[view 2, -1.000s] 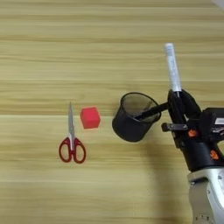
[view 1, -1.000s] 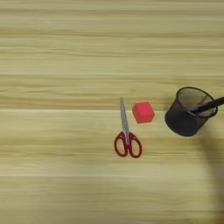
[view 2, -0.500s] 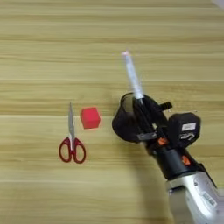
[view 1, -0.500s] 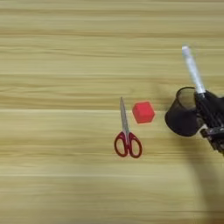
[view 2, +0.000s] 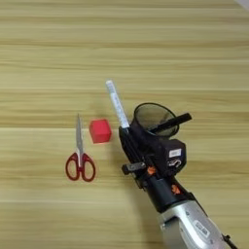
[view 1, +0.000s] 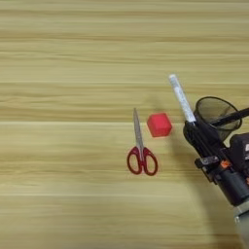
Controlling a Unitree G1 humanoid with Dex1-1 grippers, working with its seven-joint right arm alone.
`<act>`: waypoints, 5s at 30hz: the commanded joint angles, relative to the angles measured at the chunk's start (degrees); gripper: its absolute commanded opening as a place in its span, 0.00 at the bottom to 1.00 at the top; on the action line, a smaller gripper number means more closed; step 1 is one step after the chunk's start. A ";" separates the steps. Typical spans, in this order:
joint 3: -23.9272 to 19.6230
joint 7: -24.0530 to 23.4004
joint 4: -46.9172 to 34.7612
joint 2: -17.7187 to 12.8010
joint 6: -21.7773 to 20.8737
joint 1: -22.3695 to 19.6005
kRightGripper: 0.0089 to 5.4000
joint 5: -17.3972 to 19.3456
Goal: Move the objects on the table
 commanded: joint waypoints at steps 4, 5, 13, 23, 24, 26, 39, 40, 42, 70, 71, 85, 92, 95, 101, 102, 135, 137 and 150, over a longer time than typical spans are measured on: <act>1.13 -1.00 2.01 0.33 -2.00 -1.65 0.14 -1.88; 1.32 -1.11 2.57 0.50 -1.98 -1.68 0.14 -2.04; 1.29 -2.95 8.01 1.08 -1.66 -2.87 0.14 -4.54; 1.12 -5.08 11.85 0.80 -0.78 -3.86 0.14 -6.81; 1.09 -5.23 12.04 0.77 -0.73 -3.93 0.14 -6.92; 1.18 -5.39 12.55 0.72 -0.44 -4.02 0.14 -7.21; 1.13 -6.55 15.28 0.58 0.83 -4.57 0.14 -8.43; 1.23 -6.60 15.58 0.54 0.89 -4.58 0.14 -8.62; 1.39 -6.86 15.99 0.44 0.97 -4.56 0.14 -9.09; 2.25 -5.62 14.10 0.55 -0.90 -3.99 0.55 -10.41; 2.33 -5.37 14.03 0.57 -1.11 -3.98 0.56 -10.25; 5.67 -2.97 12.11 0.92 -8.61 -3.45 0.85 -12.45; 8.69 -2.80 13.11 1.86 -13.28 -4.58 0.99 -14.74; 9.51 -3.17 13.82 2.22 -13.95 -5.17 0.99 -15.26; 10.29 -3.75 15.53 2.54 -15.94 -6.88 0.99 -16.59; 10.32 -3.88 15.88 2.50 -16.39 -7.25 0.99 -16.99; 8.01 -5.88 30.01 4.33 -17.50 -20.75 0.99 -14.37; 7.90 -5.88 30.64 4.35 -17.63 -21.02 0.99 -14.32; 7.03 -5.69 33.98 4.42 -17.40 -22.72 0.99 -13.41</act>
